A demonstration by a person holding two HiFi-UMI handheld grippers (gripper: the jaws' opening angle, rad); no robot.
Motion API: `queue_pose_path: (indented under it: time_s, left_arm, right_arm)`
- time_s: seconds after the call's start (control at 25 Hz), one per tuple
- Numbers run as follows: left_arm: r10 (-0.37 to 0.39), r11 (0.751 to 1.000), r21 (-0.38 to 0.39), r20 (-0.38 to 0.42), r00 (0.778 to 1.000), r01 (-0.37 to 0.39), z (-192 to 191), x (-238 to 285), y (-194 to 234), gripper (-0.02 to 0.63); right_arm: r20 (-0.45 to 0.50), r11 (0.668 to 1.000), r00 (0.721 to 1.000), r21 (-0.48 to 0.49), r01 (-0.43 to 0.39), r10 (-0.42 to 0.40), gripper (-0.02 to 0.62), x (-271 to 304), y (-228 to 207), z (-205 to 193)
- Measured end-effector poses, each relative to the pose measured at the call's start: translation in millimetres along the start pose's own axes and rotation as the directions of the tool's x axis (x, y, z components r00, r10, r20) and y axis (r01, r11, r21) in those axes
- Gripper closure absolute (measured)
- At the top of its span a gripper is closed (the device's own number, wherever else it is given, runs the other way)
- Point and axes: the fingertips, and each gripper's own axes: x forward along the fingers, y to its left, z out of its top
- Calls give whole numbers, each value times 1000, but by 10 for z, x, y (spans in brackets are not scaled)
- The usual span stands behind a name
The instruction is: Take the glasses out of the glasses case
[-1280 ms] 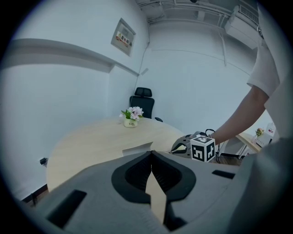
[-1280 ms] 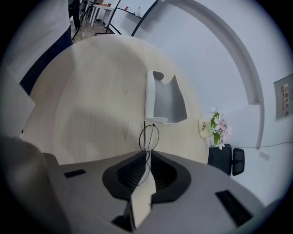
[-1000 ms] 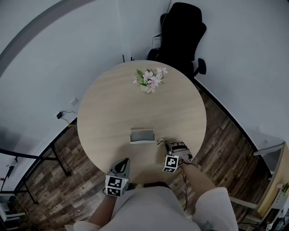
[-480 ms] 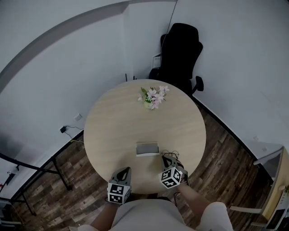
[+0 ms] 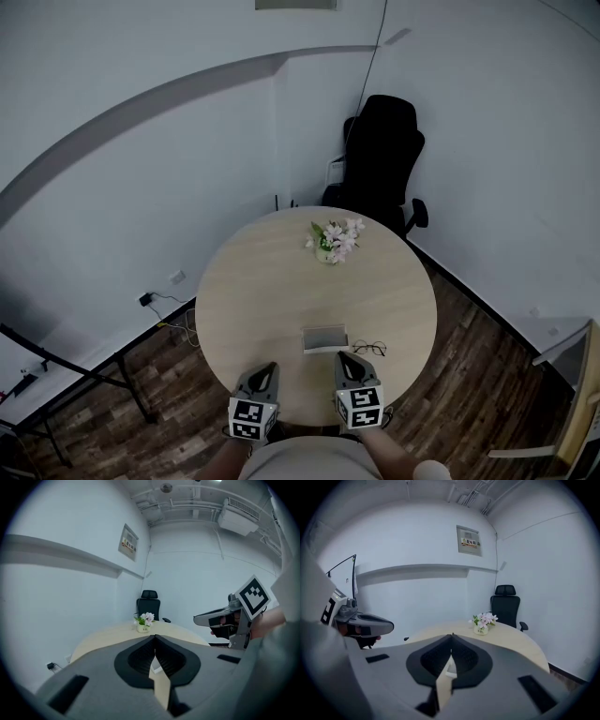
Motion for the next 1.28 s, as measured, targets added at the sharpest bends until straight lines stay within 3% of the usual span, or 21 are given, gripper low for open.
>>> queue_pose_path:
  time_s: [0.4,1.28]
  left_arm:
    - [-34,999,11,73,997,33,211,-161,173,598]
    - [-126,991,51,130,984,120,440,-253,69,598]
  right_arm:
    - [62,996,998,82,-19,14,581,-54,478,93]
    - [123,991,992,134,-11,-6,581,-126,667,243]
